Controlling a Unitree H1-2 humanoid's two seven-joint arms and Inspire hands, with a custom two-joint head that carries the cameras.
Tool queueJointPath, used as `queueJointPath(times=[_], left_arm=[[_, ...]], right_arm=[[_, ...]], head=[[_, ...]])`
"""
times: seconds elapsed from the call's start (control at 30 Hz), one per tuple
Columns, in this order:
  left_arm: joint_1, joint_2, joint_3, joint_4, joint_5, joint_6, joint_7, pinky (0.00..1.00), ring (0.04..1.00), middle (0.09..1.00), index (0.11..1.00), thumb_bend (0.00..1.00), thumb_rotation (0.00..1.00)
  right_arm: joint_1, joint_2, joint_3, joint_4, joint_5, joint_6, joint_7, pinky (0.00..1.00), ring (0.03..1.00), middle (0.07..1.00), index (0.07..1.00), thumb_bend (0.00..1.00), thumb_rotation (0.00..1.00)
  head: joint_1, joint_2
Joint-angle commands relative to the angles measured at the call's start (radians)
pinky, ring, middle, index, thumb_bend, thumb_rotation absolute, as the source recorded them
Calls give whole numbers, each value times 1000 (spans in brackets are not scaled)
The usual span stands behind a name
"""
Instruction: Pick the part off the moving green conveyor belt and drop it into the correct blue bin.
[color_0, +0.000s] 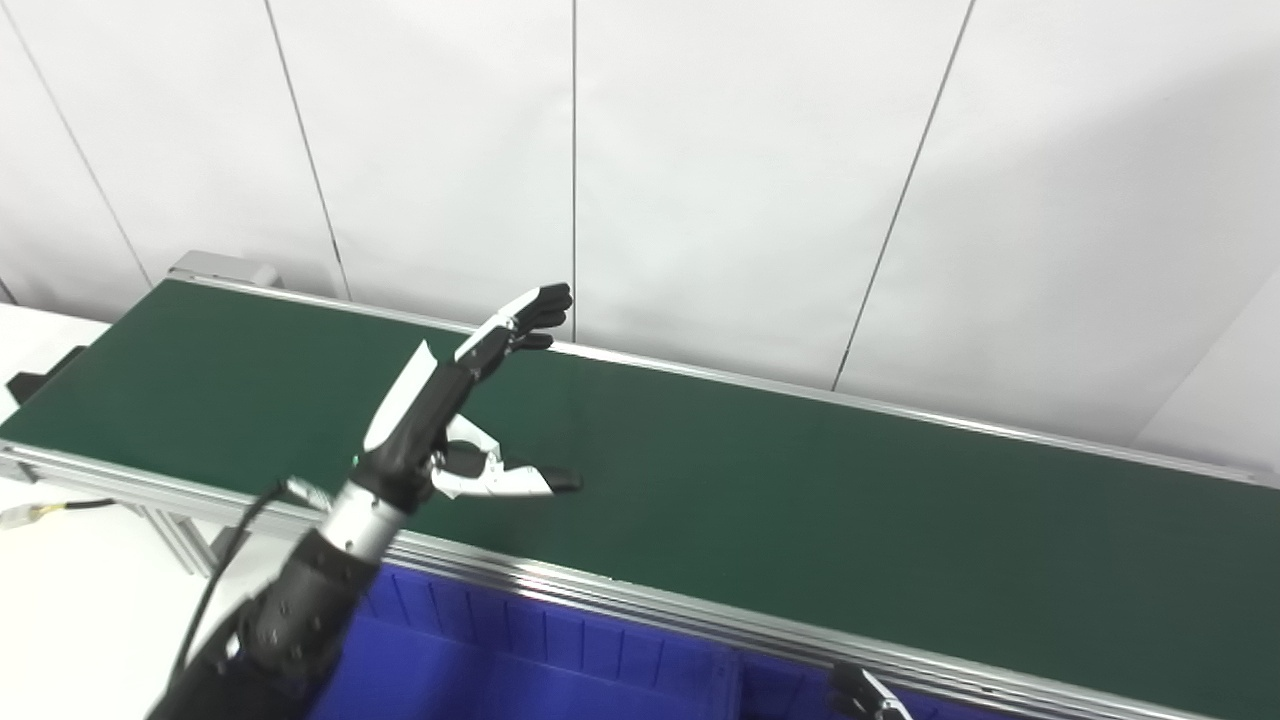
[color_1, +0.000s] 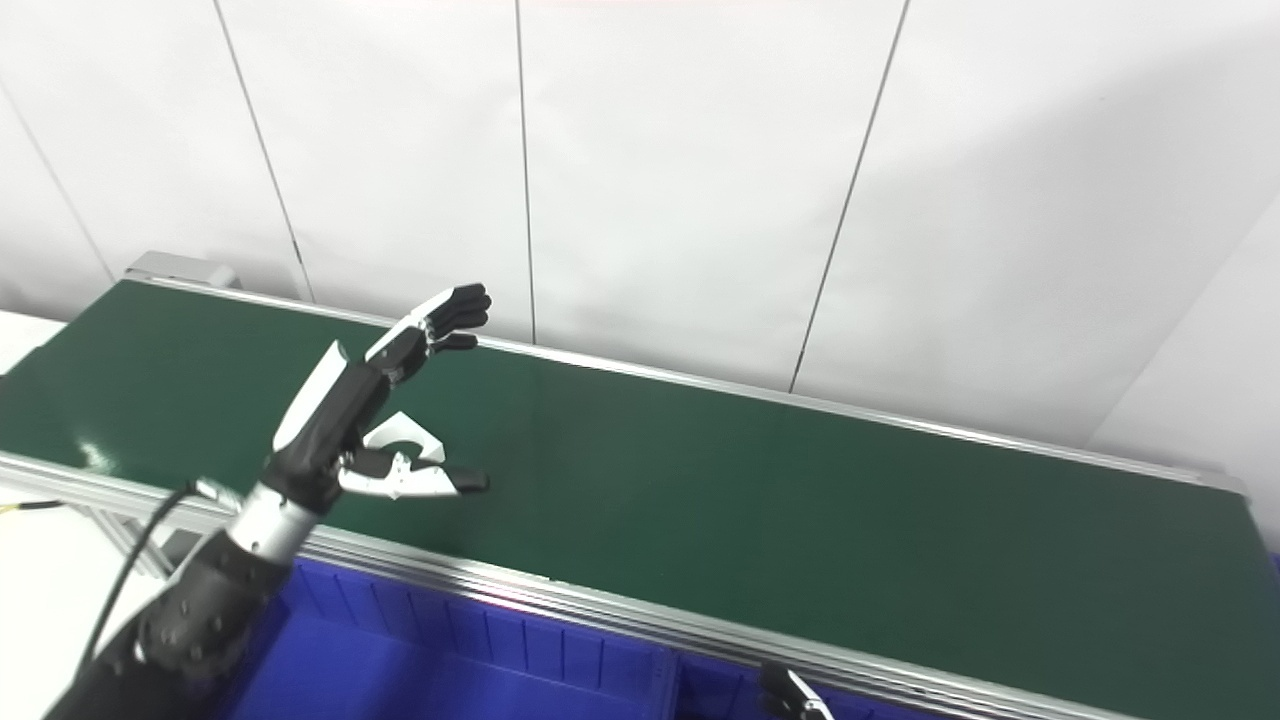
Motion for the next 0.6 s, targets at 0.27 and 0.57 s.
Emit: queueJointPath(times=[0.27, 0.57], left_arm=[[-206, 90, 0, 252, 178, -48, -115, 843, 893, 910, 901, 793, 83], [-332, 97, -75, 390, 350, 50, -185, 824, 887, 925, 930, 869, 42]], right_arm=[[-10, -10, 1, -45, 13, -53, -2, 724, 802, 822, 831, 672, 698], [-13, -21, -5, -60, 4, -53, -15, 709, 786, 815, 823, 660, 725]], head=[[9, 32], [29, 78]])
